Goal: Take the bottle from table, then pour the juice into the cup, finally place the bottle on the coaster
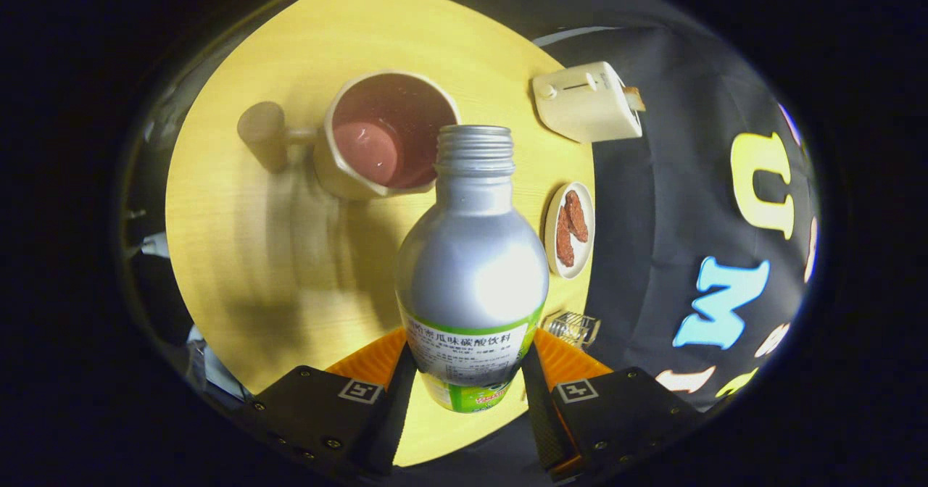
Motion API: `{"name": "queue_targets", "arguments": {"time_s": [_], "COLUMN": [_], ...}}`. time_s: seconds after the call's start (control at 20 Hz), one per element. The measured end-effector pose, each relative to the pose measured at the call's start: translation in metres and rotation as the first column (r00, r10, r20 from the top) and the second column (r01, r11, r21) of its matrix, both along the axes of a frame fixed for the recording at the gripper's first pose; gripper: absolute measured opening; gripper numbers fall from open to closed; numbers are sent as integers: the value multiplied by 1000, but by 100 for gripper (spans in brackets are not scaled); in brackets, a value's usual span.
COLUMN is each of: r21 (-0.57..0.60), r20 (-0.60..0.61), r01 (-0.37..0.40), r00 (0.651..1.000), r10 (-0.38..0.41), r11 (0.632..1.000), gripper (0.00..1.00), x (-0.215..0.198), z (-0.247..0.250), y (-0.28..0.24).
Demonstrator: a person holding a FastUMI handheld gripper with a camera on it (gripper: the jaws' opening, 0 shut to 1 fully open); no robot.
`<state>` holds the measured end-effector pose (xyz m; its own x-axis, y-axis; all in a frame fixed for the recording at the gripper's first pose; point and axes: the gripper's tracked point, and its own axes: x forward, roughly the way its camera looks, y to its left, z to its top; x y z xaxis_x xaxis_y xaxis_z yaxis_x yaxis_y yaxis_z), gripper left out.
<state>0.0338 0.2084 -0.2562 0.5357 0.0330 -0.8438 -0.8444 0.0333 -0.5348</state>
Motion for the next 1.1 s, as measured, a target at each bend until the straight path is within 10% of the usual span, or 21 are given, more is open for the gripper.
{"name": "queue_targets", "arguments": {"time_s": [0.5,1.1], "r21": [315,604], "r20": [-65,-267], "r01": [150,352], "r00": [988,935], "r10": [-137,-235], "r11": [937,715], "gripper": [72,72], "x": [-9,-5], "z": [-12,-16], "y": [-1,21]}}
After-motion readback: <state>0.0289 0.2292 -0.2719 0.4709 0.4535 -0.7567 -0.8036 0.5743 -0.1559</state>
